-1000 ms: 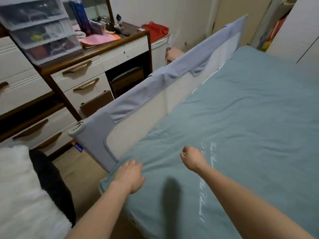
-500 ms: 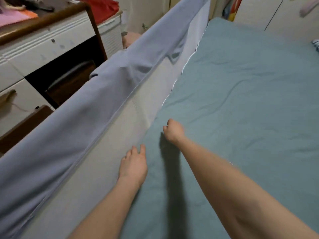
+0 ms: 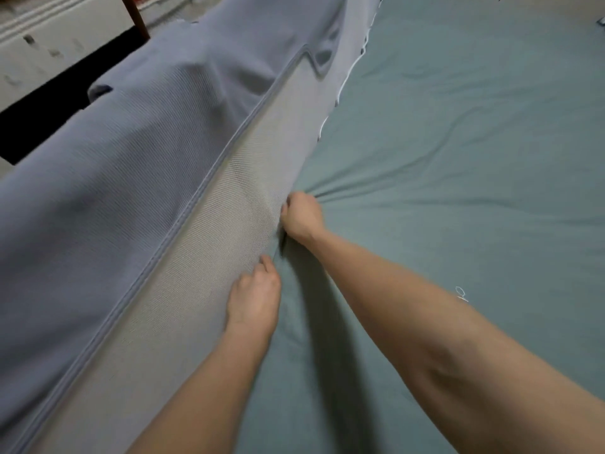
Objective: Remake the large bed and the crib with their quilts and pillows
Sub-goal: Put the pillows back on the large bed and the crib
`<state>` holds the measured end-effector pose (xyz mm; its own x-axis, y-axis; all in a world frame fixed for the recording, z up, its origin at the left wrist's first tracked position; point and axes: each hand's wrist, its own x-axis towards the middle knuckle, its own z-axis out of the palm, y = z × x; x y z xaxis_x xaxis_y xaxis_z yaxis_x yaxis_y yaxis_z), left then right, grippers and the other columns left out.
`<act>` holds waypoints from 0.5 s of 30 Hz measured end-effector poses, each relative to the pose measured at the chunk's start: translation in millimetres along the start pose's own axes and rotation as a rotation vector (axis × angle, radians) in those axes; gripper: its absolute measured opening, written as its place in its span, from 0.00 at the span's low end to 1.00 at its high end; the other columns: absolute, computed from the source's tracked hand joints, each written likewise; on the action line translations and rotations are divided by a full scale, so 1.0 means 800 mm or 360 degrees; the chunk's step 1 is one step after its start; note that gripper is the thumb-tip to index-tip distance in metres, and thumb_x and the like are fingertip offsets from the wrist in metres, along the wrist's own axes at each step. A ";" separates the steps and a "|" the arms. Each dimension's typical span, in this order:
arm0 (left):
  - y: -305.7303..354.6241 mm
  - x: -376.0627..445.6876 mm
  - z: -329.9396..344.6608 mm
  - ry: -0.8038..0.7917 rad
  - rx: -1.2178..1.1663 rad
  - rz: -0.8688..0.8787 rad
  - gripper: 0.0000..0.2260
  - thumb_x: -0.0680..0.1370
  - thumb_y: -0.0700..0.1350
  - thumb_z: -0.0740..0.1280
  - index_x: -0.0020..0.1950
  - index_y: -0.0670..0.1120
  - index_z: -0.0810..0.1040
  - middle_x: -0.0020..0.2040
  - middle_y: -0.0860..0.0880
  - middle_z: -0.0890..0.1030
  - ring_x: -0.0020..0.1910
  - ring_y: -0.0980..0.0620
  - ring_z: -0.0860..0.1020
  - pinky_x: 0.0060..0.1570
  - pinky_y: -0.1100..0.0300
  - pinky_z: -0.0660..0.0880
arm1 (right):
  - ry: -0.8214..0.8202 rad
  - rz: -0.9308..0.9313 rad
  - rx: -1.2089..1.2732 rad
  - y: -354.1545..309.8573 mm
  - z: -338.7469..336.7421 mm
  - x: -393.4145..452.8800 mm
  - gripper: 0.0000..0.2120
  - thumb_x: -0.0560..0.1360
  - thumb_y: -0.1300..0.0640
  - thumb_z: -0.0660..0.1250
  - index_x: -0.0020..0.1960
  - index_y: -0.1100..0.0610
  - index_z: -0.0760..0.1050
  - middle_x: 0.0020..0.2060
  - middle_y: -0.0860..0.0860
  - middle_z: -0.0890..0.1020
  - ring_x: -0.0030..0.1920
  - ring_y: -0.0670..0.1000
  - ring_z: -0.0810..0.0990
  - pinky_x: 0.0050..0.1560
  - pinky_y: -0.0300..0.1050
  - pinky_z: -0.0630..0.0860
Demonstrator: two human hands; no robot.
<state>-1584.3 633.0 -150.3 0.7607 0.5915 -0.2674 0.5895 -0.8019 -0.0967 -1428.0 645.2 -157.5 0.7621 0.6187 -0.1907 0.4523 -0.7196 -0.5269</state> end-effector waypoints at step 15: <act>0.039 0.014 0.033 0.0074 -0.0262 0.0257 0.43 0.68 0.67 0.26 0.79 0.48 0.42 0.79 0.45 0.43 0.78 0.46 0.43 0.74 0.49 0.41 | 0.0059 0.0576 -0.0248 0.181 -0.067 -0.015 0.31 0.80 0.39 0.47 0.78 0.51 0.47 0.77 0.57 0.47 0.77 0.60 0.45 0.75 0.55 0.42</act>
<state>-1564.2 612.3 -181.3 0.8582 0.4629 -0.2220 0.4926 -0.8642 0.1022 -1346.6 516.9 -186.9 0.9002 0.3064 -0.3094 0.2139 -0.9301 -0.2987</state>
